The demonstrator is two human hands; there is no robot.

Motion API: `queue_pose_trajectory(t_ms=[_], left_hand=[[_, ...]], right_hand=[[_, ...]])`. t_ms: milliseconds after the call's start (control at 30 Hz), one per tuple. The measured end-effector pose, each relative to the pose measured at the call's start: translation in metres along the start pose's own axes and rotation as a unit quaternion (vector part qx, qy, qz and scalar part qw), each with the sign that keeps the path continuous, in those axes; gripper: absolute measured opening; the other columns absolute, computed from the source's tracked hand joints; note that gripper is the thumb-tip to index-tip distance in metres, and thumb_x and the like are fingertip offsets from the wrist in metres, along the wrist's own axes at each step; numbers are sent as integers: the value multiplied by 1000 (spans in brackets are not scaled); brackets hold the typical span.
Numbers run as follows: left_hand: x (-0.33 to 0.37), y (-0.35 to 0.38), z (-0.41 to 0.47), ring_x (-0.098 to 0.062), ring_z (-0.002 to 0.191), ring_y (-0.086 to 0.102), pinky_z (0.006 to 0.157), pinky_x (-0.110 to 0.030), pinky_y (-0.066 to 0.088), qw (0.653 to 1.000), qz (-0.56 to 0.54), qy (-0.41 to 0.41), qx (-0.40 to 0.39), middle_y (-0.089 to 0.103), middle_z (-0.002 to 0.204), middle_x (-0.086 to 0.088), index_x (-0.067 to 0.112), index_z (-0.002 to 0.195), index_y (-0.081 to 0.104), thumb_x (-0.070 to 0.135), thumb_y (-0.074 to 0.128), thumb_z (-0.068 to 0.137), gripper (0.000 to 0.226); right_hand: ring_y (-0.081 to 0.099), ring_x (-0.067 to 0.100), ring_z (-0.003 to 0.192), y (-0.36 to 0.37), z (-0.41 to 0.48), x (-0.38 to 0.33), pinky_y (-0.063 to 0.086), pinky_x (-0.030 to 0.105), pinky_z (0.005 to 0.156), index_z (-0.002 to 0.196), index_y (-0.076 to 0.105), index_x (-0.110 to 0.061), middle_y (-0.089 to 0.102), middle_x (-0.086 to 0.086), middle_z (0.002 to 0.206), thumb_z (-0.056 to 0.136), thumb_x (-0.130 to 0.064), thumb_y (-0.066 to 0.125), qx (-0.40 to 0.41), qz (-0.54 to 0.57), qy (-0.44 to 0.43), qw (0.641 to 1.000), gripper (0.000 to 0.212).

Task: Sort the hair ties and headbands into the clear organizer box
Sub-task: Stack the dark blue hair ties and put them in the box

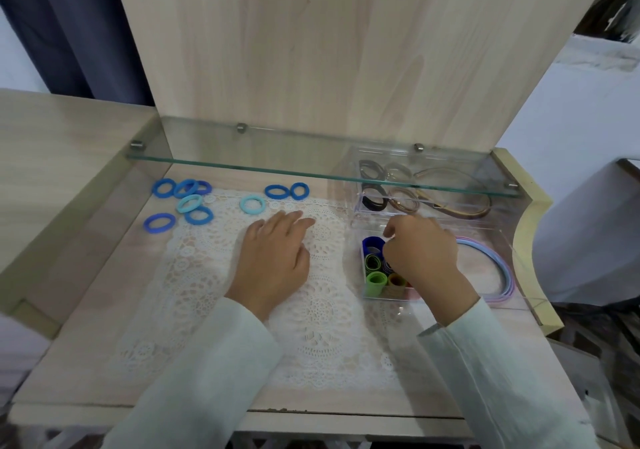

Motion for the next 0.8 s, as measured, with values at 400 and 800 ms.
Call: queue_pose_trajectory(t_ms=[400, 800], left_hand=[[-57, -13, -17, -25, 151, 14, 120, -47, 11, 987, 68, -147, -19, 19, 163, -4, 26, 151, 33, 40, 32, 95, 58], [-84, -19, -24, -44, 134, 45, 106, -65, 31, 984, 109, -136, 48, 48, 145, -22, 11, 134, 60, 35, 34, 85, 60]], right_hand=[[46, 20, 114, 41, -22, -99, 43, 35, 93, 127, 55, -17, 51, 2, 126, 89, -21, 50, 115, 217, -175, 953, 38], [27, 33, 139, 76, -4, -132, 24, 47, 110, 143, 36, -16, 30, 15, 152, 94, -40, 25, 102, 83, -158, 979, 56]])
Point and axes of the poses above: each hand's wrist, its own z-axis towards the middle knuckle, its own y-axis out of the palm, x = y × z, the point moved 6 cm from there along z, towards the middle knuckle
